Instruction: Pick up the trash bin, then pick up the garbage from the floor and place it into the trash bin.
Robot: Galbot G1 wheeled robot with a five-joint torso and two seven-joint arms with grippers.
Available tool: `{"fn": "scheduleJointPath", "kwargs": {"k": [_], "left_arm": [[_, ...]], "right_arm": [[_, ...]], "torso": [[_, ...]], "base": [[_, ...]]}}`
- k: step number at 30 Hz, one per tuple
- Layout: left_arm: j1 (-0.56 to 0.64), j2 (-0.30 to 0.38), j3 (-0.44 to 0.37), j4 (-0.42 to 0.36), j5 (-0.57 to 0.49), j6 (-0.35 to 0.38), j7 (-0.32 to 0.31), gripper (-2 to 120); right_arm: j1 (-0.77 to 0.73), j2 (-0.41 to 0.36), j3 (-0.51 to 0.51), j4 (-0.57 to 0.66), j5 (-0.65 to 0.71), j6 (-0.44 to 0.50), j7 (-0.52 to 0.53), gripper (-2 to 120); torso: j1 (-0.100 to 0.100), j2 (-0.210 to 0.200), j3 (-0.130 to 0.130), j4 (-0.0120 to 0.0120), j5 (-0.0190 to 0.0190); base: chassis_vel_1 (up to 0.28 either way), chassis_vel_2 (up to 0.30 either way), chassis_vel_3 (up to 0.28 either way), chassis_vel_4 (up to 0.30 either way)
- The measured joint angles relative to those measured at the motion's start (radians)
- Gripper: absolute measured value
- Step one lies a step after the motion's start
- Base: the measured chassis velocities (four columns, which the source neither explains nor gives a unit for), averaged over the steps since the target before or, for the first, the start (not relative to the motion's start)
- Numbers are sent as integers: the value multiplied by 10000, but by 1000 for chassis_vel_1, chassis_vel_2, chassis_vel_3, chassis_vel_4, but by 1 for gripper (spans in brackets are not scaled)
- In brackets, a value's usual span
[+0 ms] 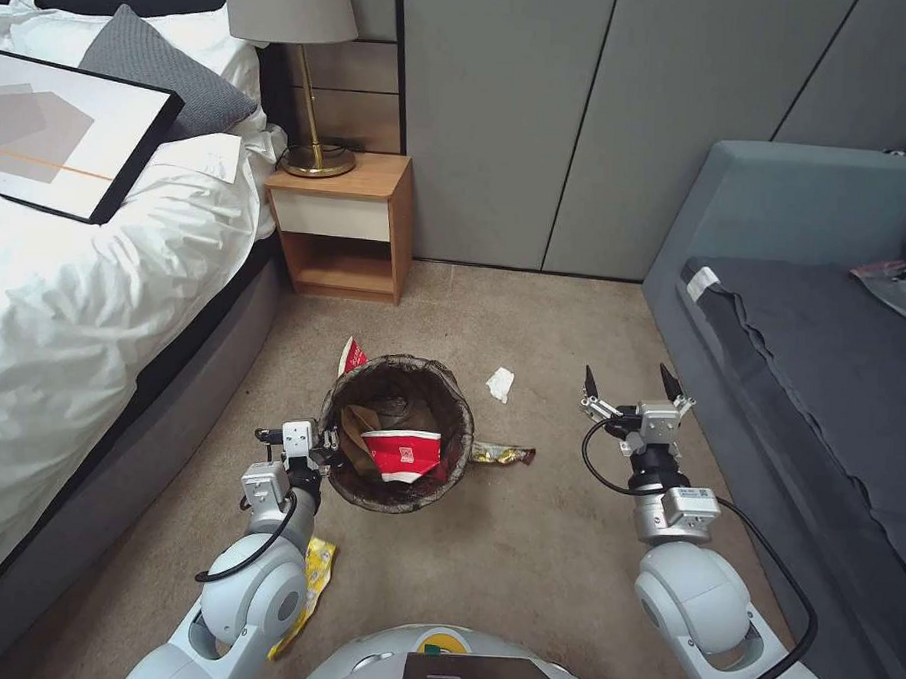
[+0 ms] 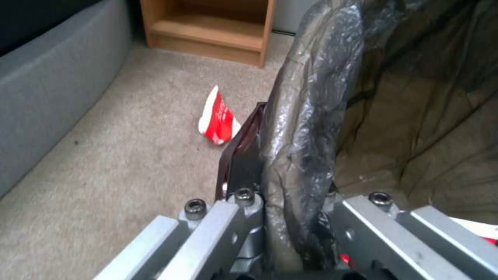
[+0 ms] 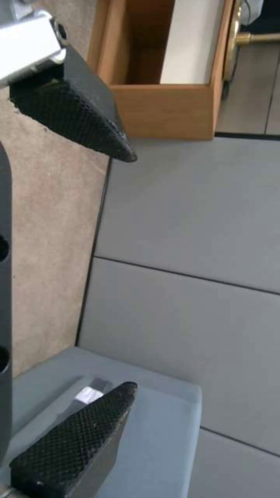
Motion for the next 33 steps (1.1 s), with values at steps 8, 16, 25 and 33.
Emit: {"fn": "scheduleJointPath", "kwargs": {"k": [8,16,25,33], "left_arm": [[-3,10,-22,0,-7,-8,5,4],[9,5,-48,-8,-8,-13,7,4],[-12,-21,-63,-25,-16,-19,3,4],[-52,-52,-63,29,-22,-19,0,4]], "right_arm": [[77,-6,-20,-2,0,-19,4,100],[153,20,-65,-50,-10,23,55,100],[275,20,-149,-101,-18,104,111,100],[424,17,-227,-171,-13,76,109,100]], "torso": [[-1,0,-1,-1,1],[0,0,-2,2,1],[0,0,-3,0,1],[0,0,-3,4,2]], "base": [[-116,115,115,-109],[-130,128,121,-118],[-53,70,49,-75],[0,0,0,0]]}}
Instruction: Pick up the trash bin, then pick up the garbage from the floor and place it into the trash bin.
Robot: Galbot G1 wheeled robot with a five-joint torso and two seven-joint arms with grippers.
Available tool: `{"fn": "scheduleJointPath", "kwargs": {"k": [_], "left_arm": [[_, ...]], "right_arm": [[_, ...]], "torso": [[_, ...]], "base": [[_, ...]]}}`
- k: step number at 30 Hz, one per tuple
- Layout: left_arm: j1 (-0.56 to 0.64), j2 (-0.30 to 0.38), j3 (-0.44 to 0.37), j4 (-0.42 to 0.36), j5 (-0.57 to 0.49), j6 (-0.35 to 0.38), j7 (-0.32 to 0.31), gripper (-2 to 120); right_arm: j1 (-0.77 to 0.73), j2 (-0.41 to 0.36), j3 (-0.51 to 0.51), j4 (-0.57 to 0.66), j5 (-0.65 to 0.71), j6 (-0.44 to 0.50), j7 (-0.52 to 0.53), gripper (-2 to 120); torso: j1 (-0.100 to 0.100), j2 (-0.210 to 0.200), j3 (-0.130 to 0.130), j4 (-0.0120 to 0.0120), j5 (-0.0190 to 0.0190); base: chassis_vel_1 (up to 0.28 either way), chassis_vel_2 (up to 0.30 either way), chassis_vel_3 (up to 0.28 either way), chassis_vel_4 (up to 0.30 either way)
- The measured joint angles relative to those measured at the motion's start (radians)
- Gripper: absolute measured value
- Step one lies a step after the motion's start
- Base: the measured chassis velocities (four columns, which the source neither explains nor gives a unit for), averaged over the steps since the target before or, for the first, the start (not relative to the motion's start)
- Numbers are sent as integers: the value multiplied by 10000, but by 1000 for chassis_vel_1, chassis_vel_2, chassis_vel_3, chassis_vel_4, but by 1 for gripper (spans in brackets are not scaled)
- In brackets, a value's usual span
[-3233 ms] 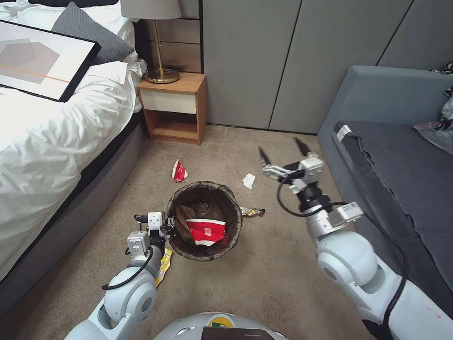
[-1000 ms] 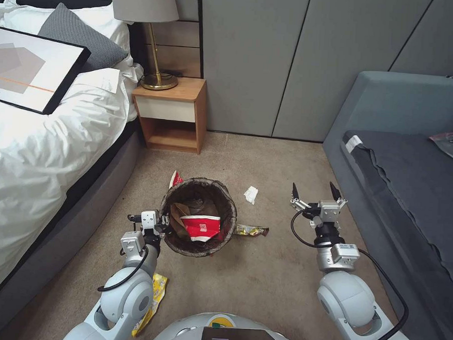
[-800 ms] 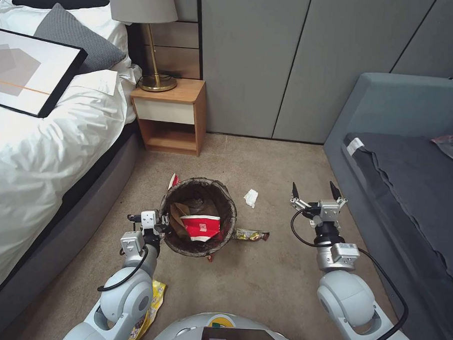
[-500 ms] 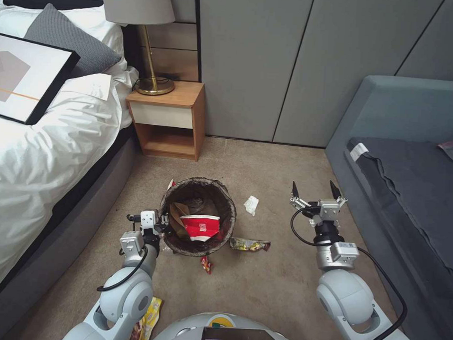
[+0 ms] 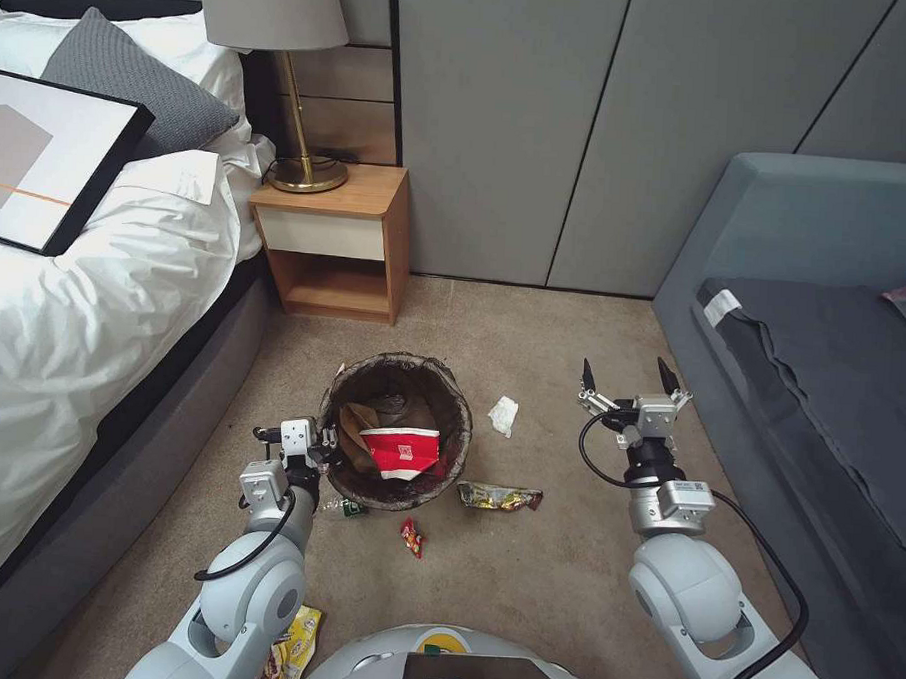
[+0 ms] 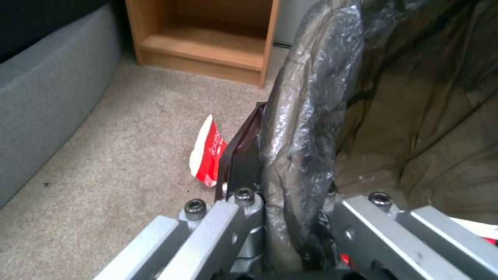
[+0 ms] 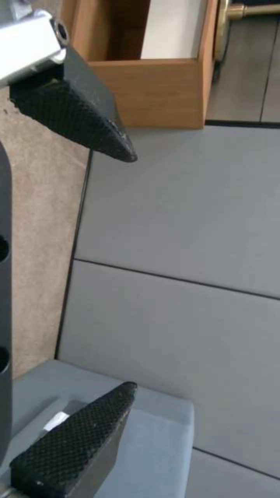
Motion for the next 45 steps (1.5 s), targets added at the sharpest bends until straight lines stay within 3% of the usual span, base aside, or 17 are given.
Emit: {"fn": "scheduleJointPath", "kwargs": {"k": [6,20,25,30,35,40,42,45], "left_arm": [[-52,-26,-24,38,-36,-9,-14,4],[-40,81,-93,16,-89,-19,-17,4],[-28,92,-104,6,-88,-26,-16,4],[7,110,-111,-26,-84,-44,-8,4],[18,115,-110,-45,-78,-47,-6,4],[43,127,-111,-80,-63,-54,-2,4],[51,130,-146,-101,-60,-58,0,4],[46,144,-168,-105,-63,-60,3,4]], "right_arm": [[231,-251,-63,-272,40,90,-53,100],[1152,-2807,-1319,-1759,2247,381,-1624,100],[1258,-3177,-1496,-1859,2562,364,-1783,100],[1678,-4078,-2016,-2245,3307,339,-2560,100],[1939,-4430,-2248,-2484,3554,399,-3206,100],[3158,-4854,-3369,-3157,3887,566,-4330,100],[4257,-4874,-4483,-3807,3972,836,-5138,100],[4913,-4850,-5359,-4313,3989,992,-5718,100]], "torso": [[0,0,0,-3,0],[0,0,1,-3,3],[0,0,1,0,0],[0,0,1,-2,1],[0,0,1,-2,1],[0,0,1,-2,0],[0,0,1,-1,0],[1,0,2,-3,3]], "base": [[0,0,0,0],[0,0,0,0],[0,0,0,0],[0,0,0,0],[0,0,0,0],[0,0,0,0],[0,0,0,0],[0,0,0,0]]}}
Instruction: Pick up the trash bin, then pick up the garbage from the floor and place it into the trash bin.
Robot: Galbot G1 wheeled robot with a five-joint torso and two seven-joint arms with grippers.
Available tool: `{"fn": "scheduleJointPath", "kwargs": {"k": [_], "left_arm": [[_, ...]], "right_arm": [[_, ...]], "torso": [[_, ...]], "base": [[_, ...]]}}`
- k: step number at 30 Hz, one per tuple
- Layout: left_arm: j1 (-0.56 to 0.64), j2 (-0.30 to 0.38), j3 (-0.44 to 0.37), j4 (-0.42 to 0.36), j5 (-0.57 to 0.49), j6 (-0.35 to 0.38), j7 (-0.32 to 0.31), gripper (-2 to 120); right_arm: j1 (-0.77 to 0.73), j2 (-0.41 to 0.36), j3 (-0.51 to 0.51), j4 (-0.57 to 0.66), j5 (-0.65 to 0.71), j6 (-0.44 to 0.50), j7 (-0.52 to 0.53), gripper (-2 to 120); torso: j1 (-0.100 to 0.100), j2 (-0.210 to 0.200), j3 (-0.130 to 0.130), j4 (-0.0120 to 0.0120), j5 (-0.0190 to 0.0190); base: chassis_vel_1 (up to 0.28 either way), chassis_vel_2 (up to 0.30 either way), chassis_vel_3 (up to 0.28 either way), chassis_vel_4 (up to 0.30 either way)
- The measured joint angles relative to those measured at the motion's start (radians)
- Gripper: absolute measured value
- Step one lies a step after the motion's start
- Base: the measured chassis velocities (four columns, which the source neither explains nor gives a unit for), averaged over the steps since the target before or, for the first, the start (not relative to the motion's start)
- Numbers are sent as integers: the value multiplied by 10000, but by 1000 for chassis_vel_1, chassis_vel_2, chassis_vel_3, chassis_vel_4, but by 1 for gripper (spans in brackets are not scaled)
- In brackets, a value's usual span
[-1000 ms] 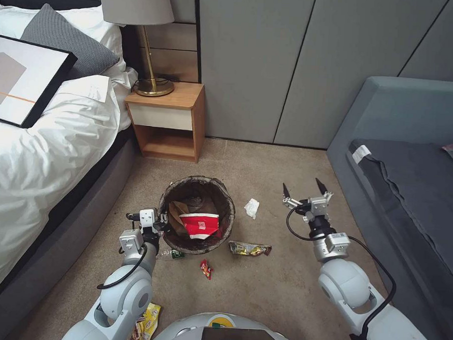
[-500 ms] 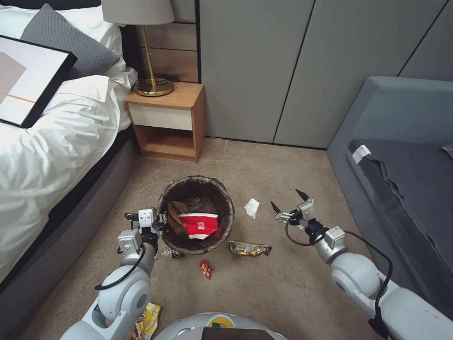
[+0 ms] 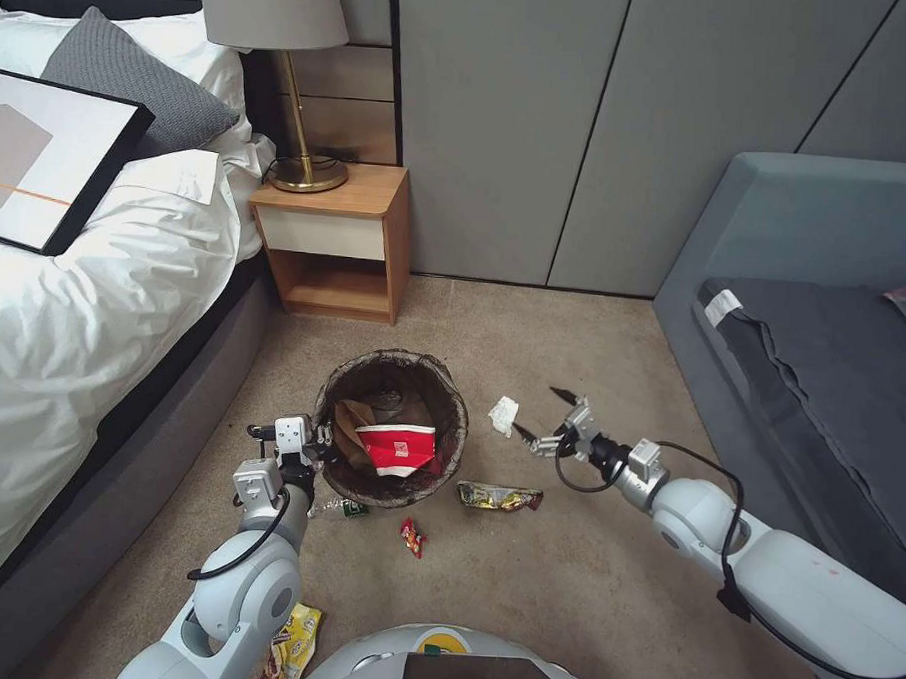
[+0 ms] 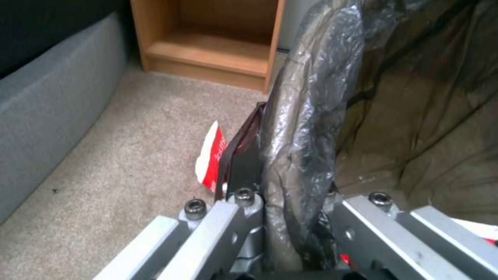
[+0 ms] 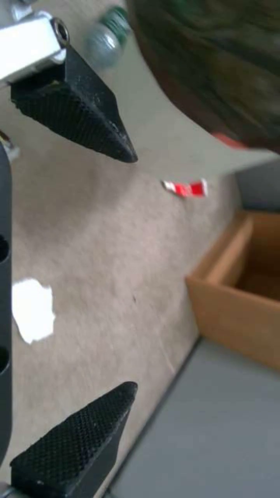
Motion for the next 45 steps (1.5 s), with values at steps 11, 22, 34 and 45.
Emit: {"fn": "scheduleJointPath", "kwargs": {"k": [11,22,34,45], "left_arm": [[-79,42,-74,-4,-79,-4,0,4],[-176,14,-99,58,-124,-6,-5,4],[-242,-46,-121,127,-143,-7,-10,4],[-249,-67,-150,133,-162,-11,-16,4]], "right_arm": [[1331,424,-1831,-1488,4,310,-855,100],[1733,915,-2600,-2644,-345,488,-1155,100],[1772,1545,-3001,-3374,-667,557,-1263,100],[1755,2234,-3218,-4333,-918,674,-1324,100]], "torso": [[0,0,0,1,-4],[0,0,0,1,-3],[0,0,0,0,-4],[0,0,0,1,-3]], "base": [[0,0,0,0],[0,0,0,0],[0,0,0,0],[0,0,0,0]]}}
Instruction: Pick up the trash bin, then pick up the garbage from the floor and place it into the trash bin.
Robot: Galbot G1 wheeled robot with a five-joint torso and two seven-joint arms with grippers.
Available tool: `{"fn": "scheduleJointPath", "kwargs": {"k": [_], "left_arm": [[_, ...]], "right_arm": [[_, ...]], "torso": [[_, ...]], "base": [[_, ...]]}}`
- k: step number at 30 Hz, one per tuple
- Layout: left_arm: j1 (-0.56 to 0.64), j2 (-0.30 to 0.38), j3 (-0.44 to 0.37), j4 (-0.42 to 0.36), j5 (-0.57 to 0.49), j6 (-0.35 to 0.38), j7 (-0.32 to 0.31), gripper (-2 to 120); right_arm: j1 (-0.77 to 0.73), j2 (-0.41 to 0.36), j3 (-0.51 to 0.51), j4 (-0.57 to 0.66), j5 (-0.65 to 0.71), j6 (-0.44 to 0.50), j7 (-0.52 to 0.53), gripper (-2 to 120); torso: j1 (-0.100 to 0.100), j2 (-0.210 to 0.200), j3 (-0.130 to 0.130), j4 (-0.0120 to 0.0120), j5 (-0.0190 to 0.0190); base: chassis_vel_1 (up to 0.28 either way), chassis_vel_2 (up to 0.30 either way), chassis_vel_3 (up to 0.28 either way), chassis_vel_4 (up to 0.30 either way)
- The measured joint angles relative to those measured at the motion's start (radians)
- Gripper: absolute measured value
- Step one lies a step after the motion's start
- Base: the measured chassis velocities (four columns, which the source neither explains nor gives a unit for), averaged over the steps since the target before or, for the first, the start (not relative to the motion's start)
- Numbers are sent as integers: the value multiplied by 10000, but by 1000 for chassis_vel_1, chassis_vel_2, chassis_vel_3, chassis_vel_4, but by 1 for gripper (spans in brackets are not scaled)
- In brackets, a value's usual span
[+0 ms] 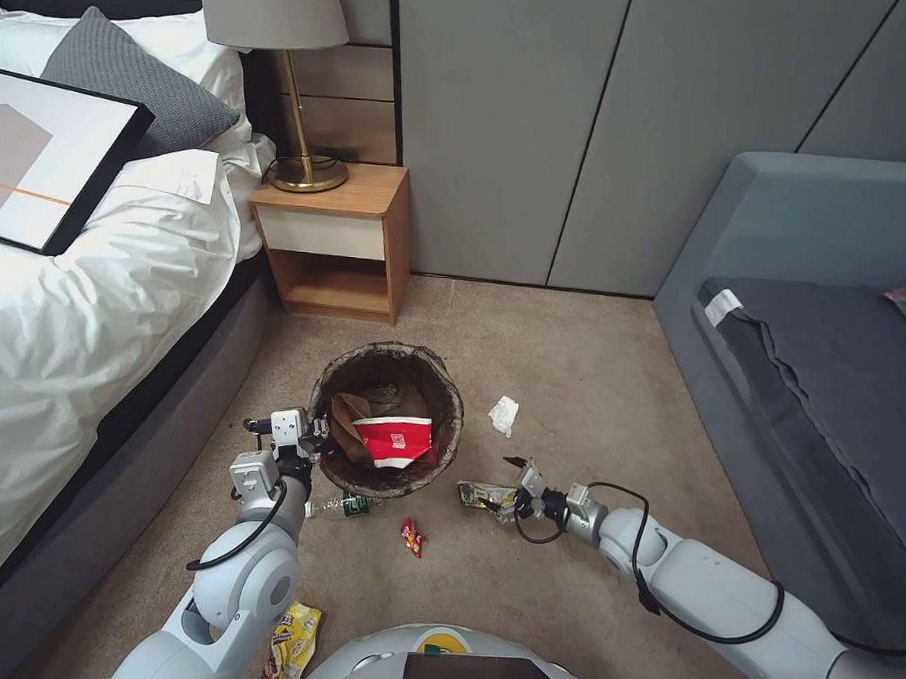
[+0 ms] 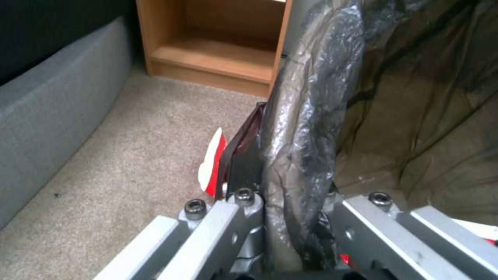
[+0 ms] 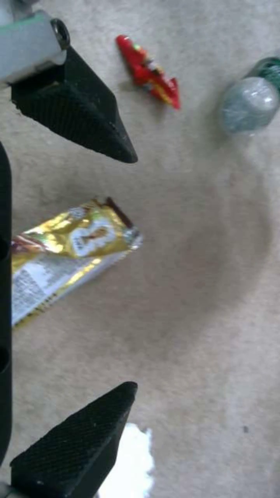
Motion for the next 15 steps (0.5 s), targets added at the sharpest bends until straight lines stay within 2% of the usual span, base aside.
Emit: {"fn": "scheduleJointPath", "kwargs": {"k": [15], "left_arm": [[-50,5,6,31,-26,-11,2,4]], "right_arm": [[-329,496,94,-1145,-321,166,-153,100]], "torso": [[0,0,-1,-1,1]], "base": [[0,0,0,0]]}}
